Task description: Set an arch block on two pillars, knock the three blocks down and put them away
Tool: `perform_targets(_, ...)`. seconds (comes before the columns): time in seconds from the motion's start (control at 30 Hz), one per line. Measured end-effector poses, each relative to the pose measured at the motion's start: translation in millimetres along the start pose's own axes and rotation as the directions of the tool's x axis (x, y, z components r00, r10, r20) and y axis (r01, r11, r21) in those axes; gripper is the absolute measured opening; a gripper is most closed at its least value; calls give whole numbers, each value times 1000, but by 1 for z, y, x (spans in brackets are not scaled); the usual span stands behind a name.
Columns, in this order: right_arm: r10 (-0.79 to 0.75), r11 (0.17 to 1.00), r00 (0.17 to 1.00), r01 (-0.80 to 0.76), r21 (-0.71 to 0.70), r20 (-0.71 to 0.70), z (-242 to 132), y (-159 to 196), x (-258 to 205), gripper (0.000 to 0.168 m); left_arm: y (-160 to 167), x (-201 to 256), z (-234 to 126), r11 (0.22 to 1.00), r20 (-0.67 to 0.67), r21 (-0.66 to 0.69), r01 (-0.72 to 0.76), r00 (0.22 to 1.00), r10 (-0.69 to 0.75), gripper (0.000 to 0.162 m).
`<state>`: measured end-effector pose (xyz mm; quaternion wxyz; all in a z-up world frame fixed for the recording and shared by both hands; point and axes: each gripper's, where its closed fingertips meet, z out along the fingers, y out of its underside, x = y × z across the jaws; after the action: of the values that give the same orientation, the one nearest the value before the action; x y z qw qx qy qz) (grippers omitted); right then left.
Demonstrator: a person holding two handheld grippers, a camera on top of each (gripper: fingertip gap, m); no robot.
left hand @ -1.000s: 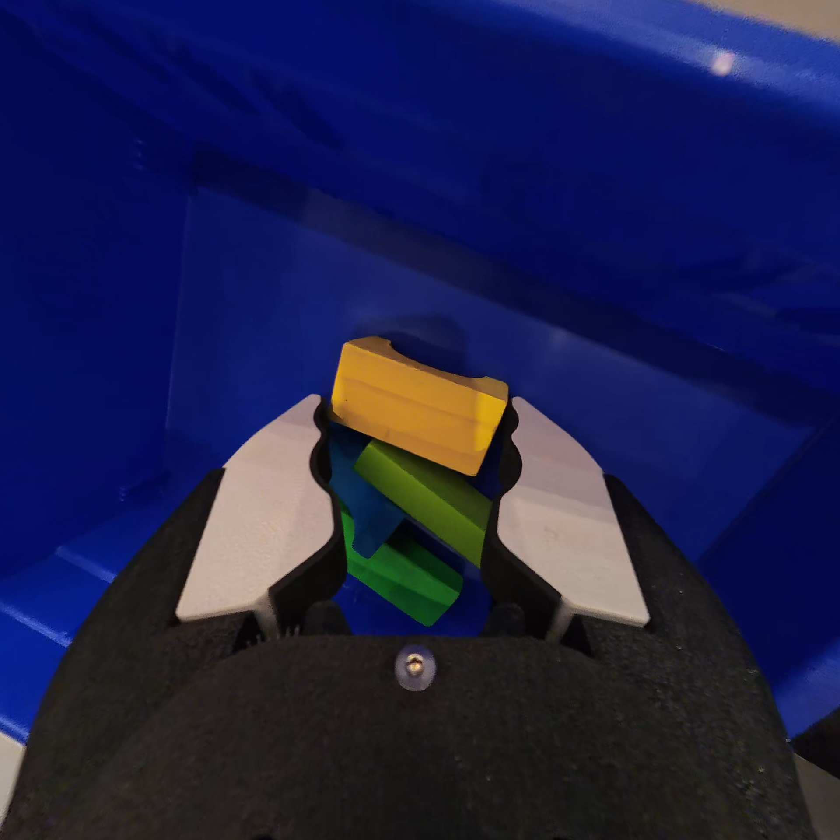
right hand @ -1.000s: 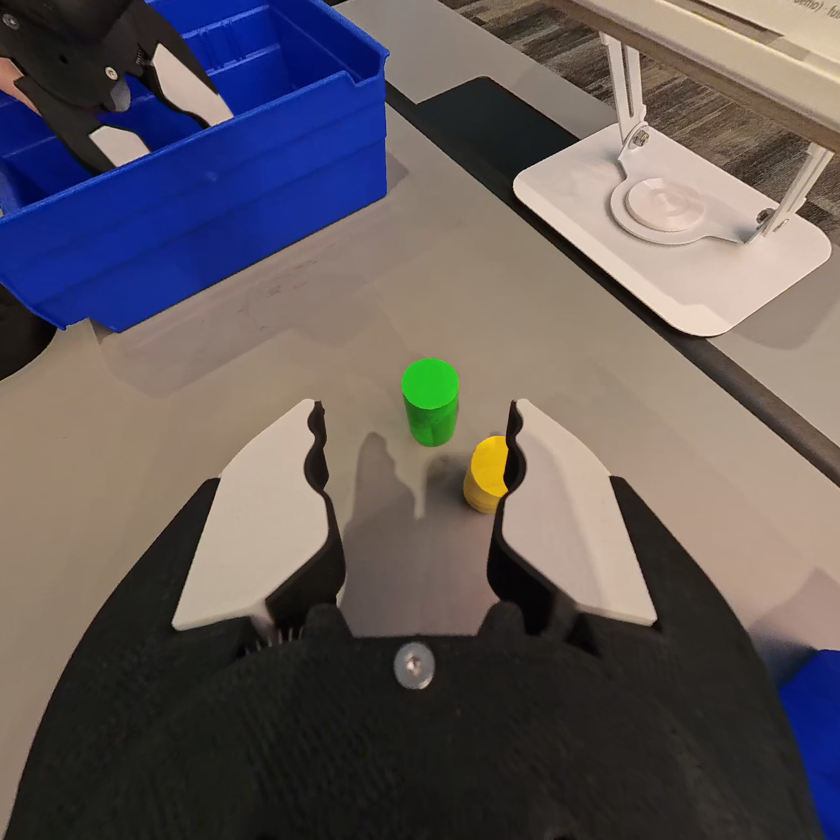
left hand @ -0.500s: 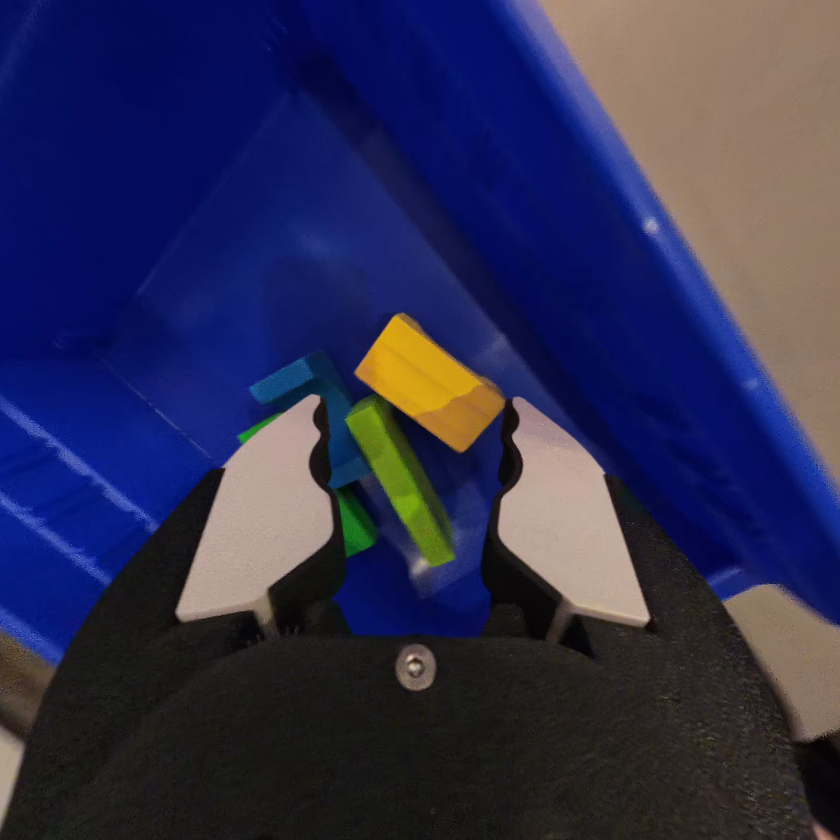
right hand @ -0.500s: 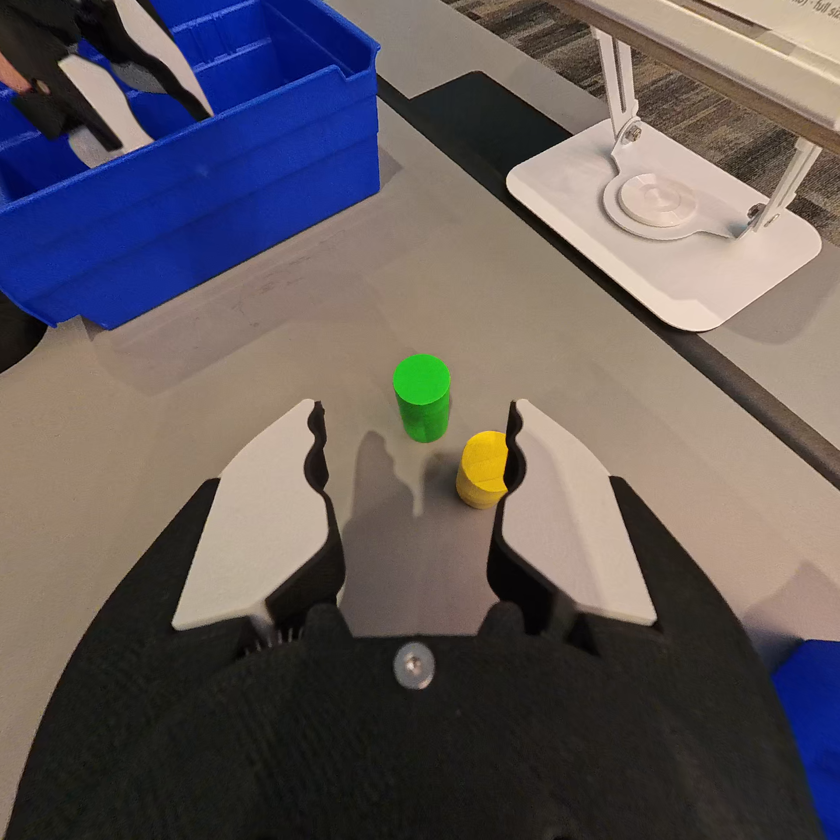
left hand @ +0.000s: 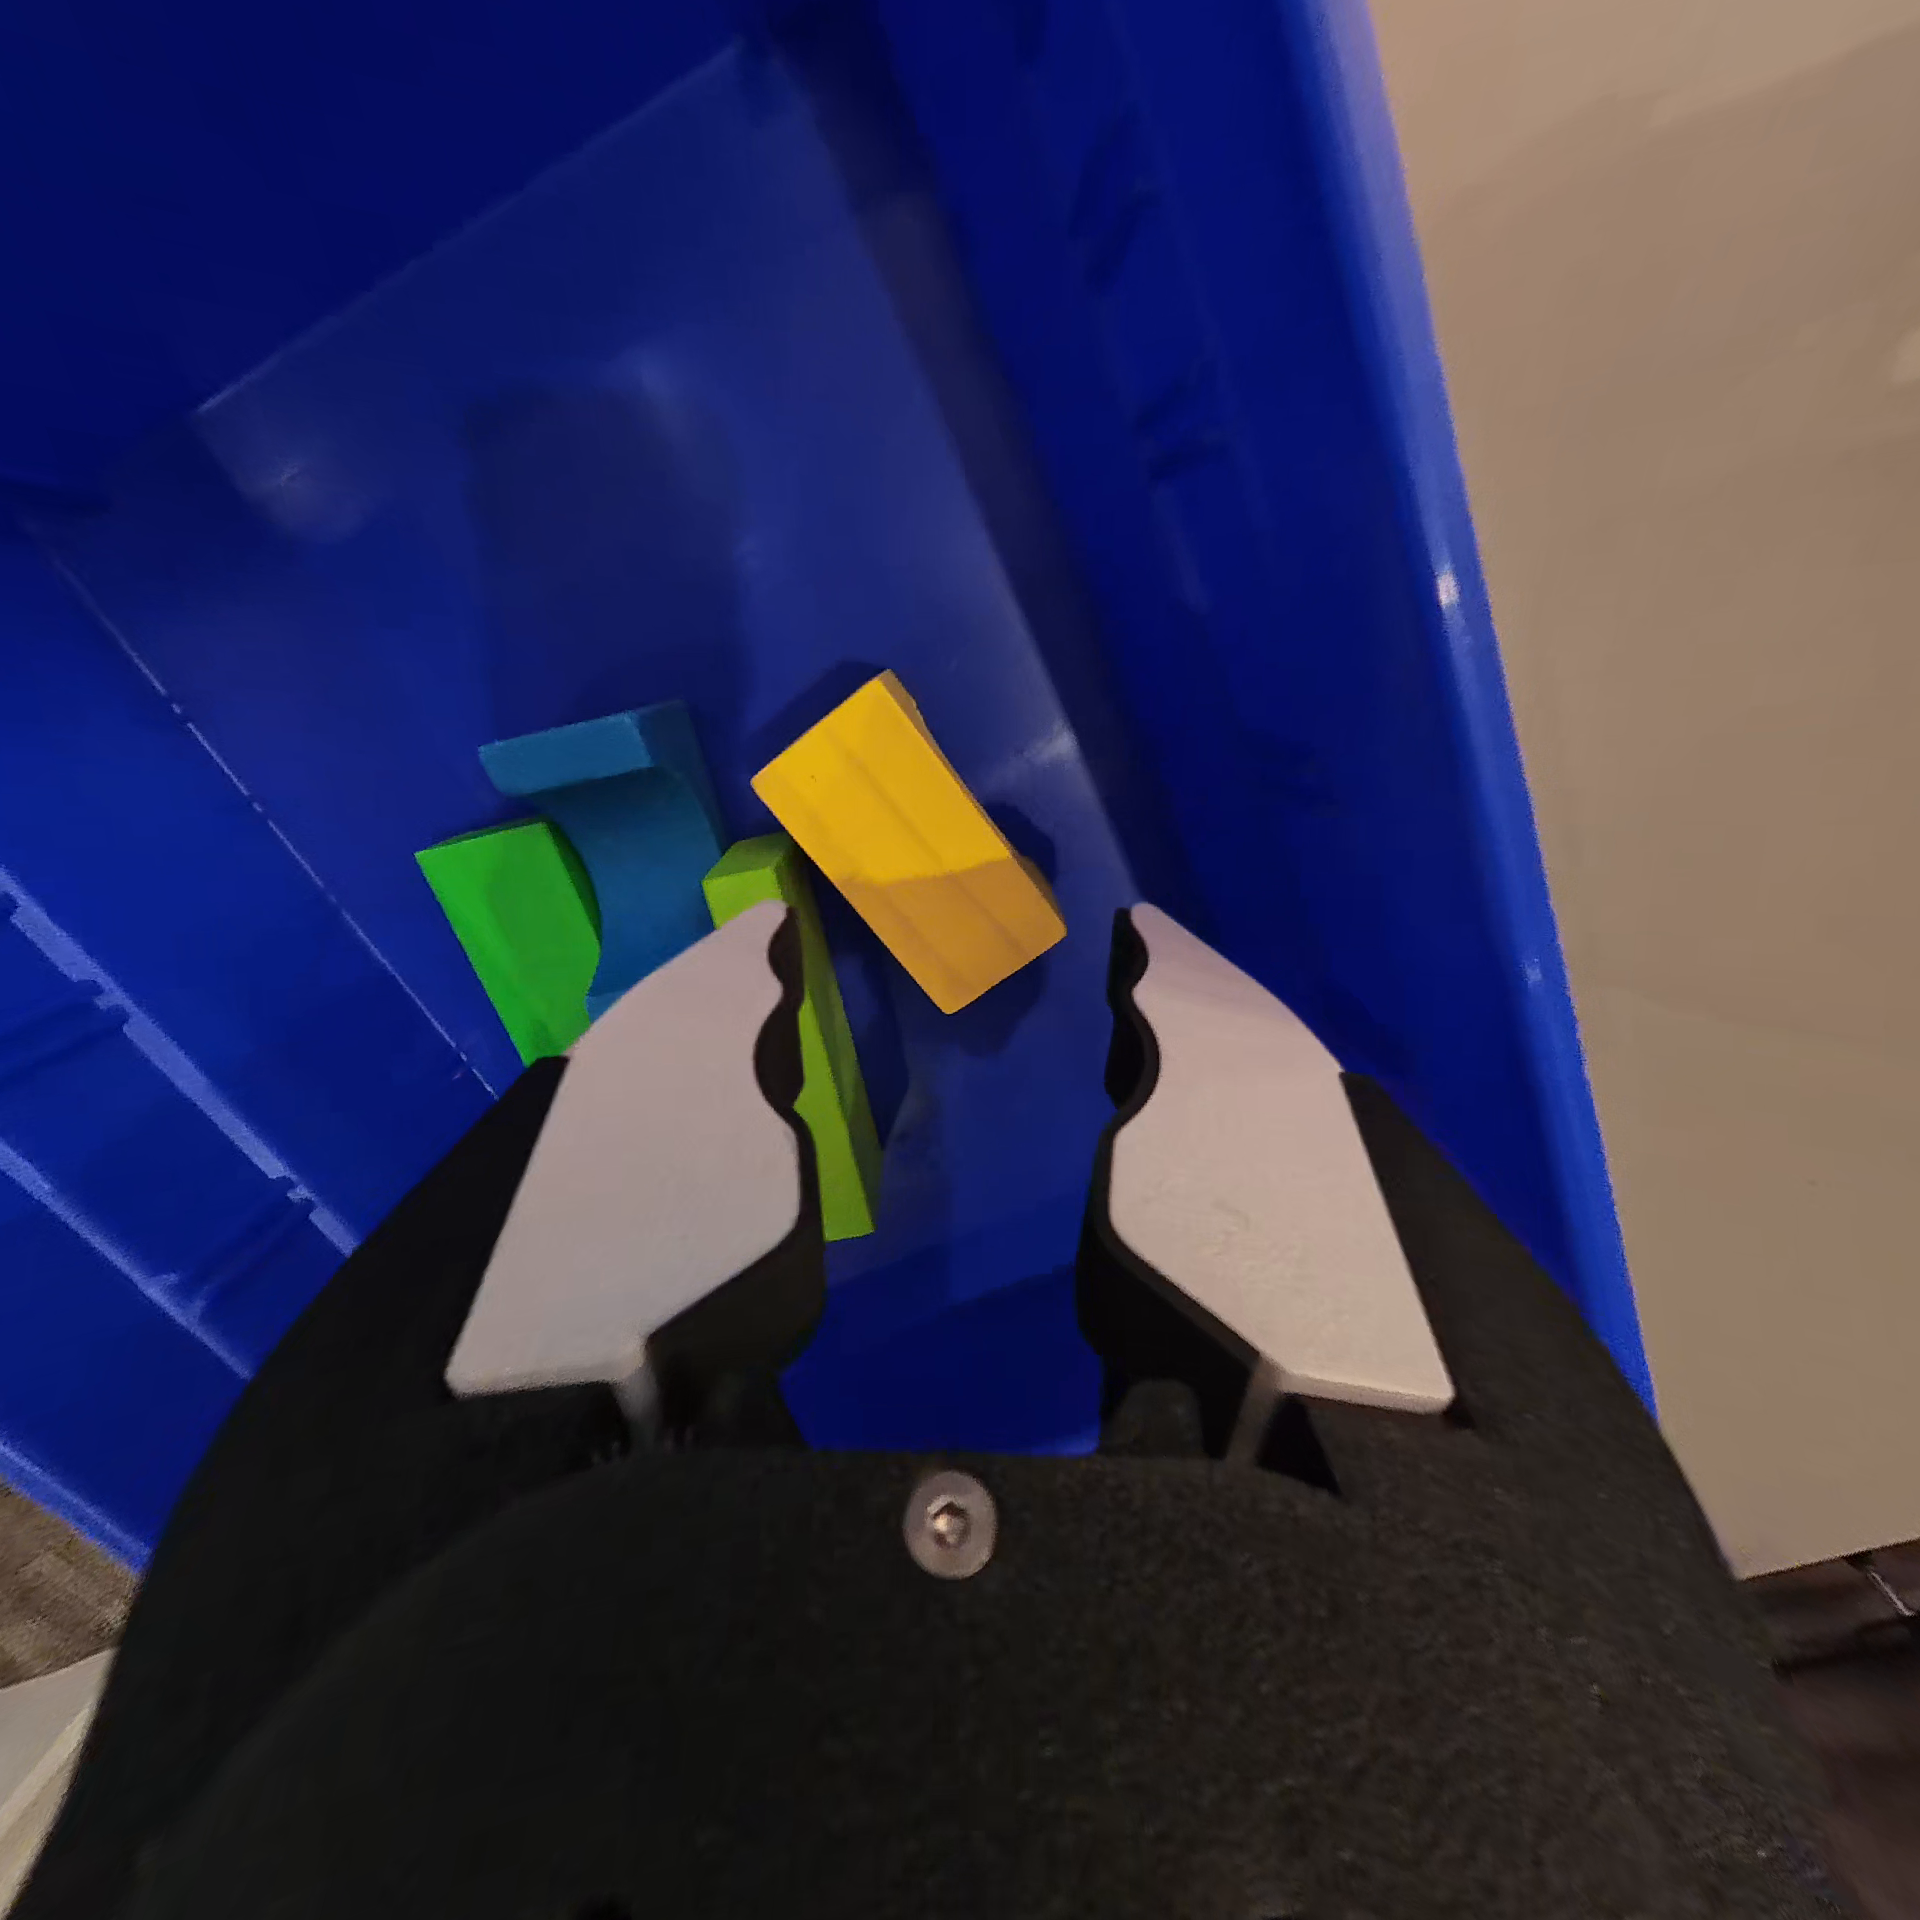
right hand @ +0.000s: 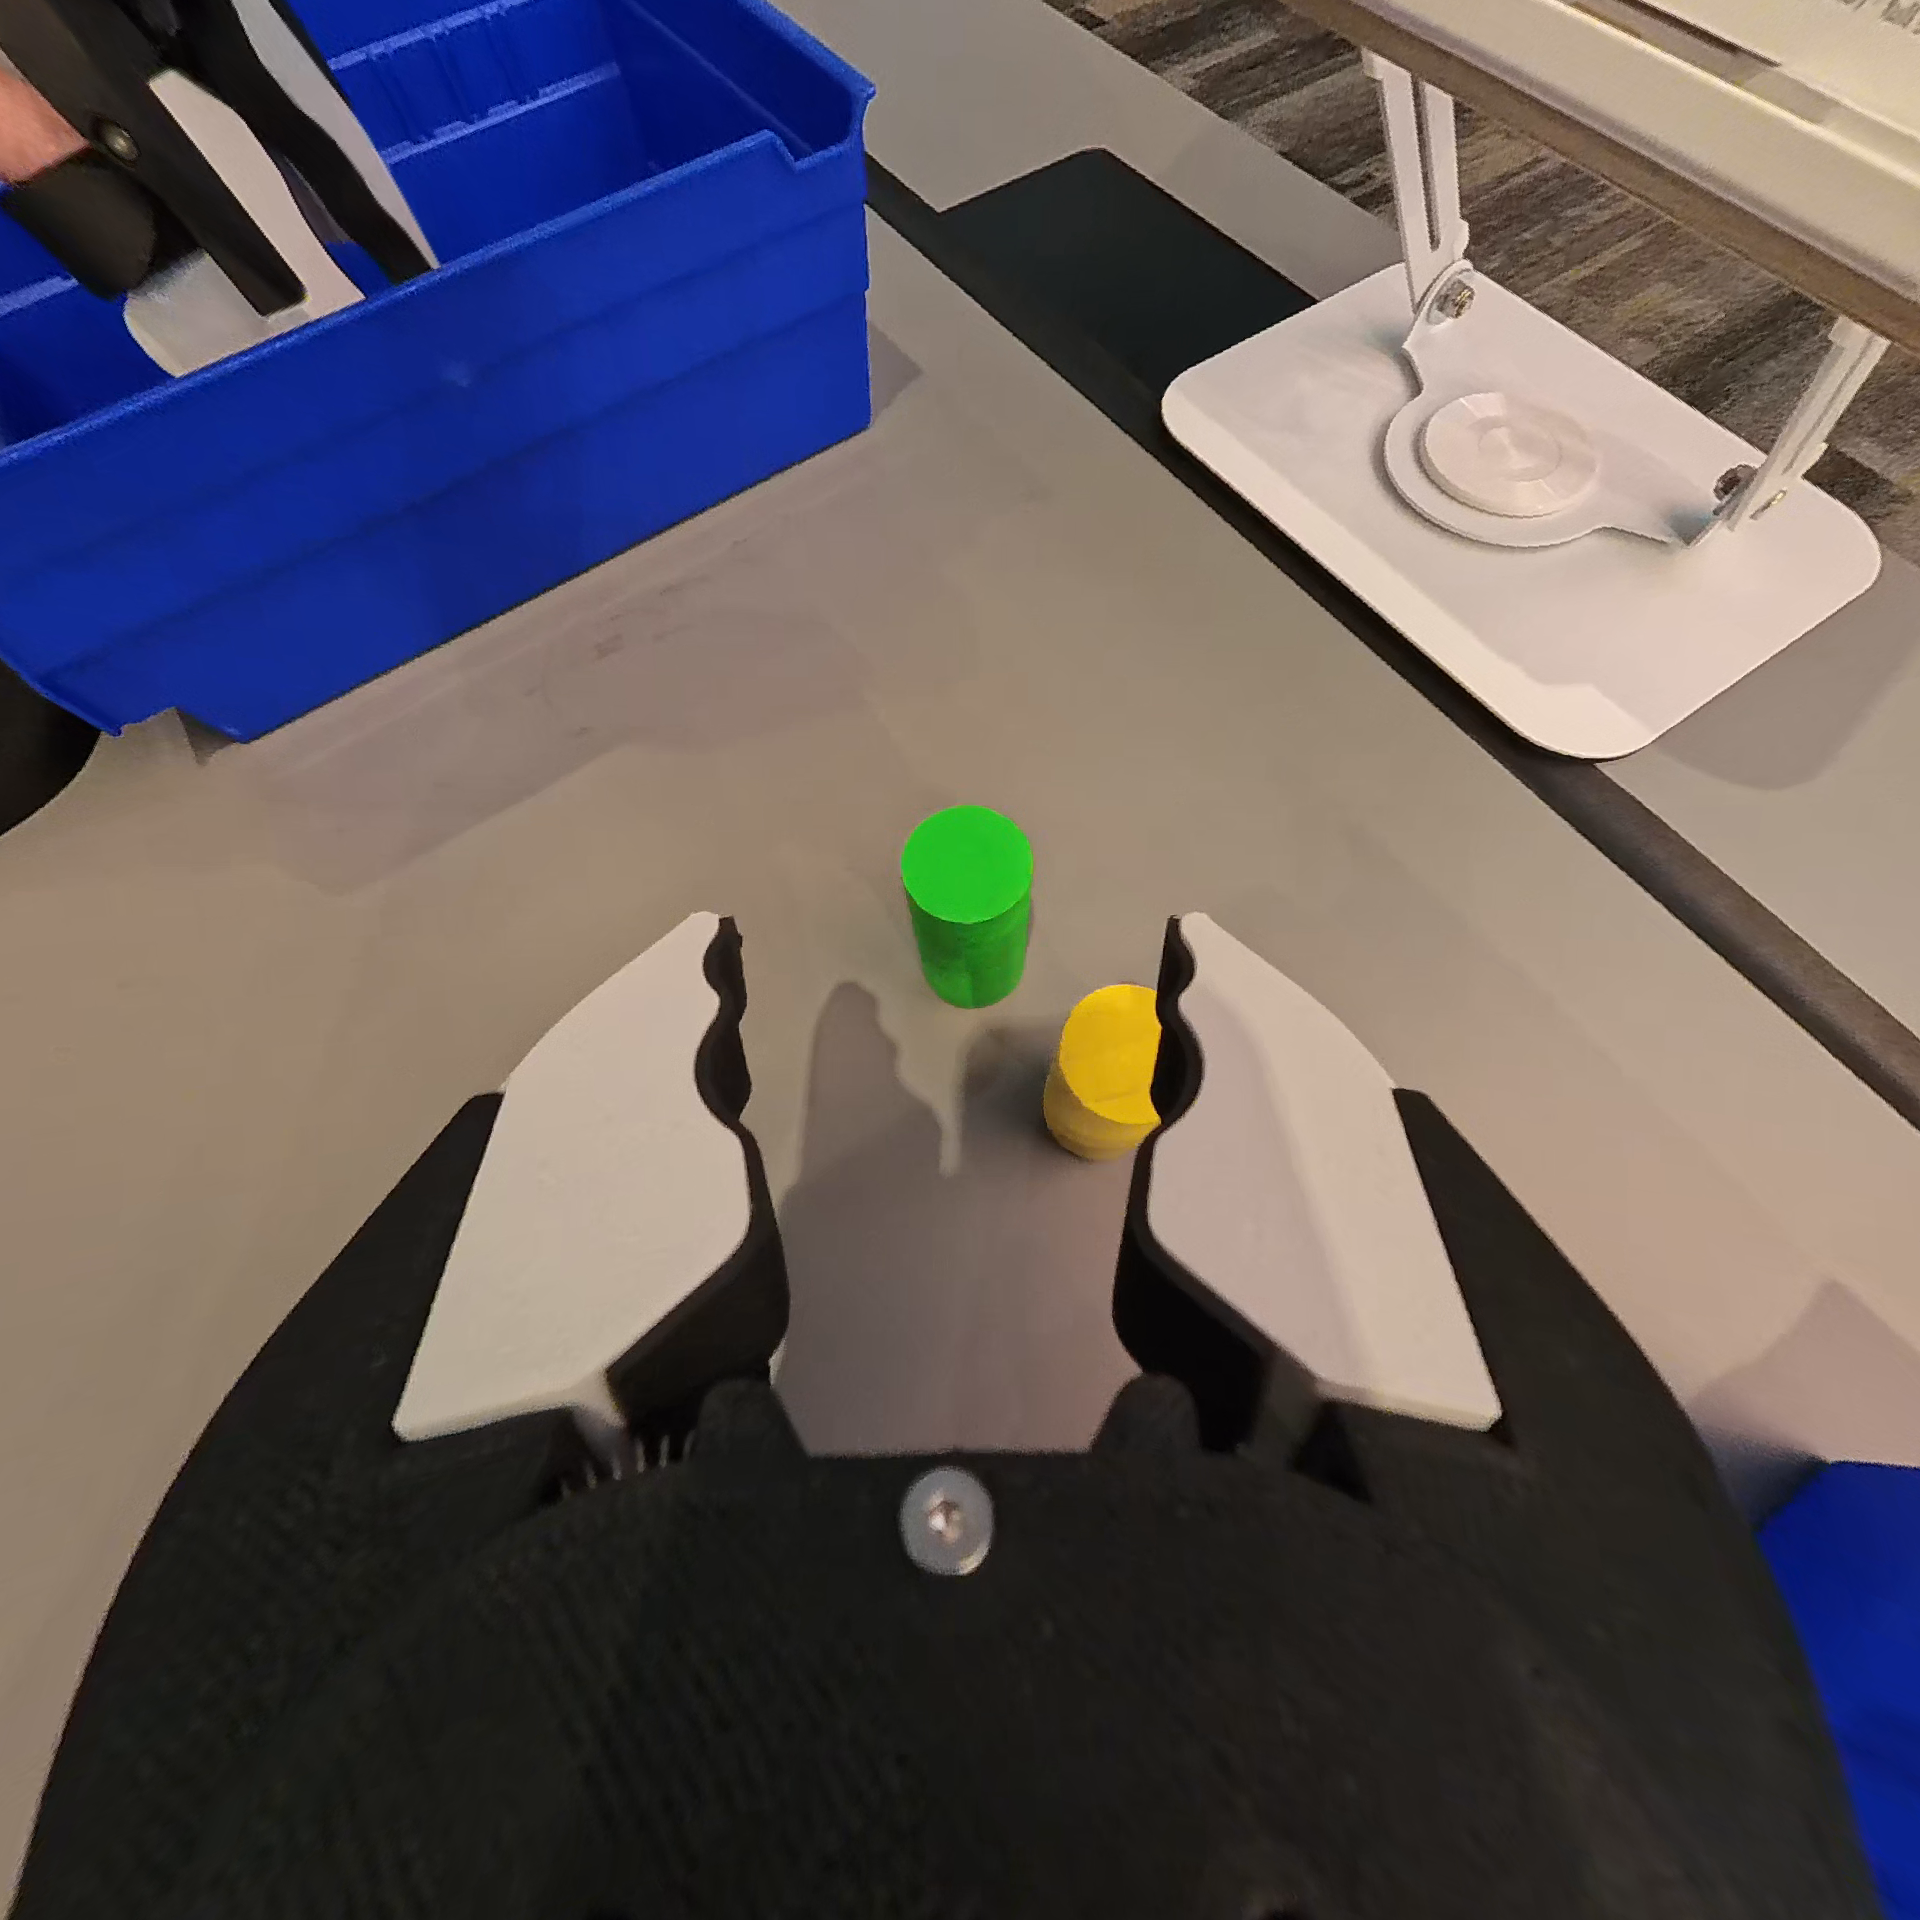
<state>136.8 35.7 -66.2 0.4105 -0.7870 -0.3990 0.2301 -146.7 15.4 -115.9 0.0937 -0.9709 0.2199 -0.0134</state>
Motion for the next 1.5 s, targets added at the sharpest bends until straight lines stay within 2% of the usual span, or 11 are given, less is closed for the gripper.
perform_targets(0.1,-4,1000,1000,4,-6,5,2,1,-2,77,1,4,2,1000,-18,-5,9,1000,-9,62)
perform_targets(0.43,-9,1000,1000,9,-28,10,7,5,-5,77,4,8,14,998,-45,-56,37,998,-39,61)
perform_targets(0.63,-11,999,1000,12,-35,12,8,7,-6,77,3,-3,23,997,42,-78,17,999,-14,46)
perform_targets(0.9,-15,1000,1000,15,-28,9,6,5,-5,77,8,-7,18,996,21,-86,-38,999,40,38)
perform_targets(1.13,-48,999,999,48,20,-9,-2,-8,-5,77,13,-11,-23,996,-56,35,-77,995,78,37)
perform_targets(1.3,-93,992,996,91,86,12,-9,-22,-16,76,19,5,-67,973,-118,169,-154,977,176,37)
perform_targets(1.4,-162,968,980,135,212,118,-21,-45,-46,73,15,47,-100,911,-178,312,-269,926,334,37)
perform_targets(1.5,-236,934,915,121,337,327,-41,-64,-96,68,16,101,-122,809,-194,410,-422,826,529,37)
